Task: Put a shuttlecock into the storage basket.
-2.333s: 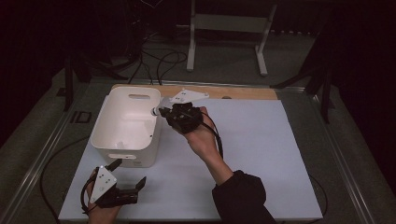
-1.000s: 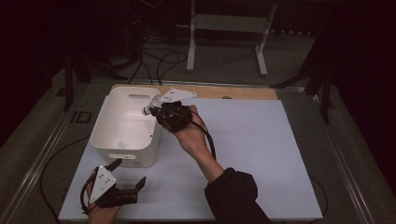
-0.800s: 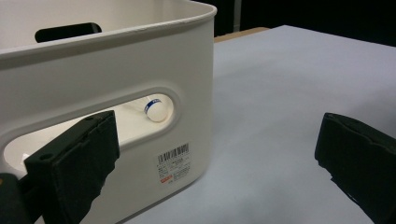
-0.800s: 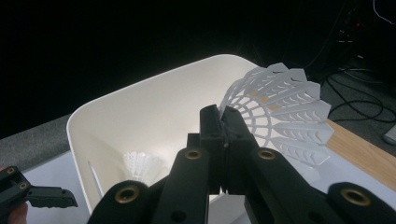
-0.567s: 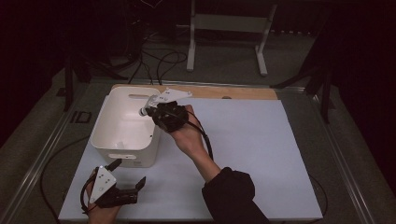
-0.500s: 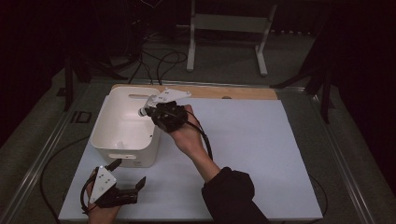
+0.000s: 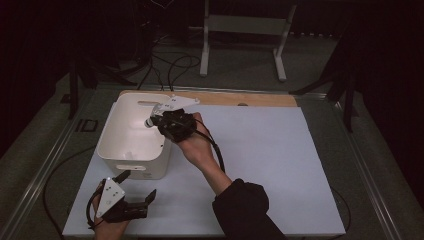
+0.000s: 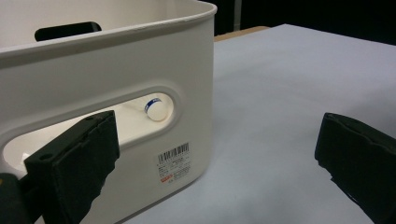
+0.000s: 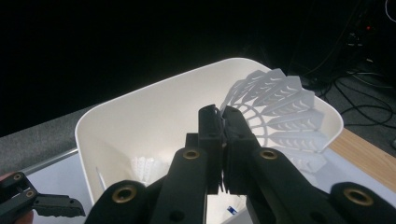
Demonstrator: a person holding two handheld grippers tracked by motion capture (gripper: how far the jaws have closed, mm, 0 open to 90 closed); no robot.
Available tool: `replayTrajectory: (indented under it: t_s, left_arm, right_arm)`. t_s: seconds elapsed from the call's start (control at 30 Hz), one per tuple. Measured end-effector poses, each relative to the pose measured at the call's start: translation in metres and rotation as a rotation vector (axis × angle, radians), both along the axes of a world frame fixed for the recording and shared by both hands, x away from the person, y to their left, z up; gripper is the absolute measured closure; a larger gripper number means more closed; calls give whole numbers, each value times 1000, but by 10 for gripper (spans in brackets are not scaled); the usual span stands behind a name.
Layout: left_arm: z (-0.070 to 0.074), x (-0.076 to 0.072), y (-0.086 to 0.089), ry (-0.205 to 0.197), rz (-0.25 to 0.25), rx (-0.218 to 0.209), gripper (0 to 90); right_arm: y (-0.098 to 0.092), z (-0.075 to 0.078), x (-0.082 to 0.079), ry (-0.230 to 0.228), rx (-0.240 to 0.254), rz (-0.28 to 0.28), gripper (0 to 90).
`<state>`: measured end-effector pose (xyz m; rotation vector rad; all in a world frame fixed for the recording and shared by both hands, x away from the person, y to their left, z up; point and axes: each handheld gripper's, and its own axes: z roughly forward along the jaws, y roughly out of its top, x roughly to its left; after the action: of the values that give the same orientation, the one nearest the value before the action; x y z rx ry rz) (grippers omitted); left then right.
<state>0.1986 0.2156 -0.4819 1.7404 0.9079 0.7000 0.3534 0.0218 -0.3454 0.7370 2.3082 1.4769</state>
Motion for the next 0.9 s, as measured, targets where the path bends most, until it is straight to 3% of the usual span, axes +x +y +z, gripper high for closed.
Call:
replayTrajectory:
  t_s: [0.07, 0.1, 0.17, 0.27, 0.37, 0.6, 0.9]
  left_arm:
    - [0, 0, 0, 0, 0, 0, 5]
    - [0, 0, 0, 0, 0, 0, 5]
    - [0, 0, 0, 0, -1, -1, 5]
    - [0, 0, 0, 1, -1, -1, 5]
    - [0, 0, 0, 1, -1, 0, 5]
    - [0, 0, 0, -1, 0, -2, 5]
    - [0, 0, 0, -4, 3, -4, 5]
  right_arm:
    - [2, 0, 0, -5, -1, 8, 855]
    - [3, 0, 0, -3, 3, 16, 788]
    - [4, 0, 0, 7, 22, 27, 563]
    - [4, 0, 2, 21, 26, 24, 329]
    - [3, -1, 2, 11, -3, 1, 216]
    - [-1, -2, 0, 6, -27, -9, 110]
    - [-13, -5, -1, 0, -26, -26, 99]
